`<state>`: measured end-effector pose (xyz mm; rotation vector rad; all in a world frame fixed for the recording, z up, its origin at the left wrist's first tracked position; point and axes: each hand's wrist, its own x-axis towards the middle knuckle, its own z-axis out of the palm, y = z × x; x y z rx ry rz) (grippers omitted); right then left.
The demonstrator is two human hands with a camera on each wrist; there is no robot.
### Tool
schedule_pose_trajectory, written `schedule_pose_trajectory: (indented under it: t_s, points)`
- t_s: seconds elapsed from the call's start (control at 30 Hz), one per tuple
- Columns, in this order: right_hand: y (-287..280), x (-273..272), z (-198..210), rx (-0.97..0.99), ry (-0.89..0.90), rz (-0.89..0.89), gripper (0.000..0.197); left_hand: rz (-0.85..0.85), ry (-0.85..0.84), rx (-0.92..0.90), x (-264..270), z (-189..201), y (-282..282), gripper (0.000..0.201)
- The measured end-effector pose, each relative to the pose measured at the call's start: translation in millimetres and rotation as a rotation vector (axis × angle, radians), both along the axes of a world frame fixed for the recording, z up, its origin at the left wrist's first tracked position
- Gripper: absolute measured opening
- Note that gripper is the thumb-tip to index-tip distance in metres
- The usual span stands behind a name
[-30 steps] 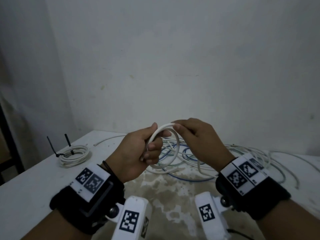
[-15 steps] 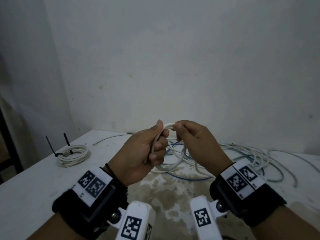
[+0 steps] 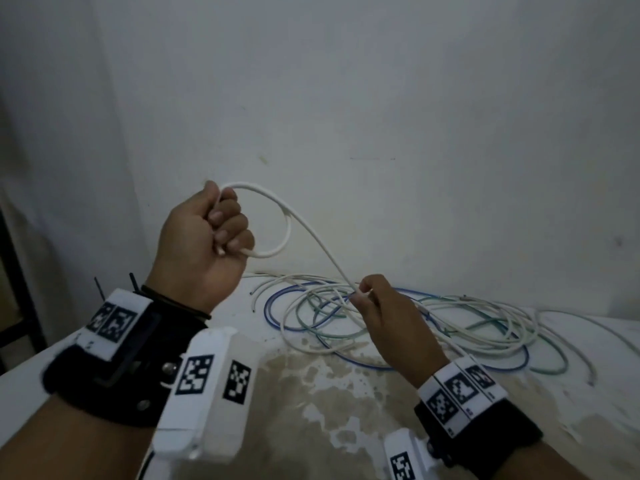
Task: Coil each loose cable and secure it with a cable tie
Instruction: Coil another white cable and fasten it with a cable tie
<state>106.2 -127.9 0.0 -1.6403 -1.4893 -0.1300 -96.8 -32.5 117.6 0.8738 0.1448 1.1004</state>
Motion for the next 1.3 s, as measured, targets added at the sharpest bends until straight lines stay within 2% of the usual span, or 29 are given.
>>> schedule_pose_trajectory:
  t_s: [0.07,0.2,0.33,0.4,0.53,0.6,0.67,0.73,0.8,0.87,1.0,1.07,1.1,1.23,1.3]
  points:
    - [1.2,5.6,-1.6,0.035,-0.11,-0.058,0.017,0.05,0.019,0.023,-9.3,2.5,5.1,0.033]
    - [1.2,19.4,14.7,0.229,-0.399,-0.241,0.024,0.111,0.13,0.057,-23.5,-1.7,9.0,0.033]
    - [-3.6,30.4,42.9,0.253,-0.576,-0.338,0.032,0.086,0.127,0.058,-38.0,1.6,8.2,0.026]
    - [-7.2,31.4,49.6,0.23,-0.636,-0.347,0.033,0.101,0.072,0.035,-45.5,7.6,10.3,0.021]
    - [-11.1,27.3,49.5,0.205,-0.564,-0.343,0.018,0.156,-0.019,0.015,-52.6,15.5,16.1,0.03]
    - [-9.1,23.5,46.7,0.138,-0.63,-0.365,0.008,0.128,0.002,0.053,-49.5,16.0,13.5,0.019]
    - [-5.6,20.1,41.9,-0.032,-0.676,-0.373,0.025,0.087,0.038,0.097,-43.5,14.7,9.7,0.015]
    - [-5.2,13.3,39.7,-0.164,-0.738,-0.382,0.039,0.07,0.068,0.129,-37.4,12.6,8.1,0.022]
    - [-6.1,5.3,37.3,-0.266,-0.719,-0.32,0.045,0.091,0.093,0.153,-33.2,11.3,8.2,0.028]
    - [-8.8,-3.3,35.6,-0.309,-0.665,-0.171,0.052,0.122,0.109,0.166,-30.8,10.2,9.9,0.029]
    - [-16.1,-13.3,35.5,-0.376,-0.581,0.058,0.04,0.186,0.104,0.132,-29.0,5.6,19.3,0.031]
    - [-19.8,-13.6,38.6,-0.469,-0.467,0.145,0.044,0.196,0.095,0.1,-28.8,1.6,24.6,0.032]
    - [-21.7,-12.4,39.8,-0.502,-0.47,0.145,0.048,0.195,0.093,0.086,-28.3,-0.4,26.8,0.032]
    - [-23.5,-4.6,35.9,-0.519,-0.743,0.08,0.065,0.192,0.095,0.043,-27.1,-8.5,35.8,0.032]
    - [-25.5,-2.8,34.2,-0.366,-0.893,0.112,0.049,0.19,0.111,0.028,-25.4,-13.0,39.3,0.031]
